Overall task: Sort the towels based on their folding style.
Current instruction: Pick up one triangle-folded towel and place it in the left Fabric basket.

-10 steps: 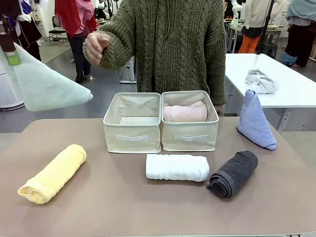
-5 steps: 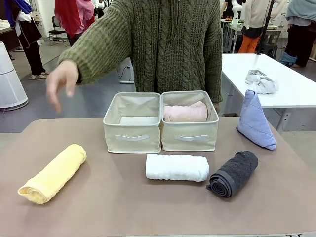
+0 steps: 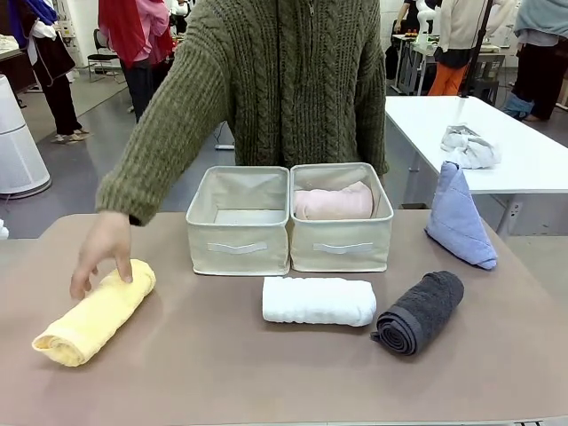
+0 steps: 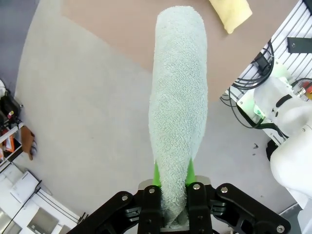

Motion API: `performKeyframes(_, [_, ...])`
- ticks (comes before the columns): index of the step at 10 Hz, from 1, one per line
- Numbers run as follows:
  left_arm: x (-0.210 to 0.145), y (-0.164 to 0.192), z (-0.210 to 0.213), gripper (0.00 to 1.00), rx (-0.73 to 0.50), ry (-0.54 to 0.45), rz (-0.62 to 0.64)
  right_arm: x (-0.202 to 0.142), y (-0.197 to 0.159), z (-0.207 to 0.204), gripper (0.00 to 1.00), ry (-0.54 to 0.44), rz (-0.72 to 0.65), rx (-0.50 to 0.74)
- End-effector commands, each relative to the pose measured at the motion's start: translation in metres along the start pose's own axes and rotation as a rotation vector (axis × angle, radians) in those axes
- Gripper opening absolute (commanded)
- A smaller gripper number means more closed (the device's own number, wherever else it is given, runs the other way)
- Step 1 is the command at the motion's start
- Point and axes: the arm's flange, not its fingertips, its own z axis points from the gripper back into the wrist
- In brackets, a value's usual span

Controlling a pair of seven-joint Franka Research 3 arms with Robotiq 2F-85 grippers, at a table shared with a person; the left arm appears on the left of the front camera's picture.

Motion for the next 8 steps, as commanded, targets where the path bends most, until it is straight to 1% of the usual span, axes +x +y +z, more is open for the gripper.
performKeyframes(1, [-0.003,-0.001,0.003,0.18,0.008,-0.014,0.028,-0.001,0.0,0.0,1.0,-0.01,0.012,0.013])
performKeyframes(5, [0.006,-0.007,0.004,0.18,0.007,-0.006,0.036,-0.001,0.0,0.0,1.0,-0.01,0.012,0.013])
performKeyframes(8, [0.003,-0.006,0.003,0.18,0.009,-0.001,0.044,-0.001,0.0,0.0,1.0,-0.01,0.012,0.013])
